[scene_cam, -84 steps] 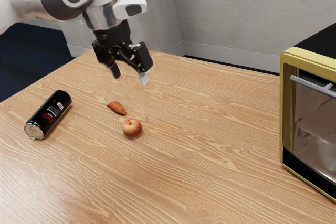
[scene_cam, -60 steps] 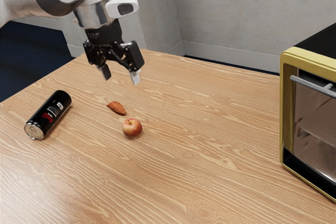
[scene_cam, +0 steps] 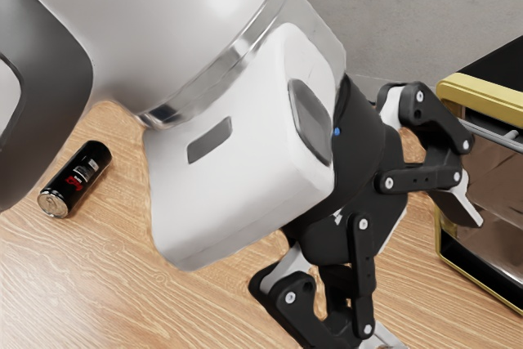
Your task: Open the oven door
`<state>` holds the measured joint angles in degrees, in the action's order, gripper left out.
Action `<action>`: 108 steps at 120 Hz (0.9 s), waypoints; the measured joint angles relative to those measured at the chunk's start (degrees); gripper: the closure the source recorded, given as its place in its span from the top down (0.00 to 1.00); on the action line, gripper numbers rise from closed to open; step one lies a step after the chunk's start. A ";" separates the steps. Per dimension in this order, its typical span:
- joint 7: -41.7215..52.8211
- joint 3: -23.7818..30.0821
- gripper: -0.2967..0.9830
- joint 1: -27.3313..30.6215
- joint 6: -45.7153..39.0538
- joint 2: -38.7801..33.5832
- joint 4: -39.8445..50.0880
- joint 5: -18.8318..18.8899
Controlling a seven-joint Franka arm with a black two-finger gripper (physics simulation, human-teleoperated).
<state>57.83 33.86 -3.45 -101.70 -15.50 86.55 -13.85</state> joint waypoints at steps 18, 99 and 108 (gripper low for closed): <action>10.27 2.51 0.77 -0.03 -3.49 9.05 -6.03 4.69; 21.32 3.56 0.77 -0.88 -12.26 26.21 -13.72 21.84; 21.56 2.84 0.77 -0.63 -13.93 28.16 -13.81 22.08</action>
<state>79.38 36.70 -4.08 -115.63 12.65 72.74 8.23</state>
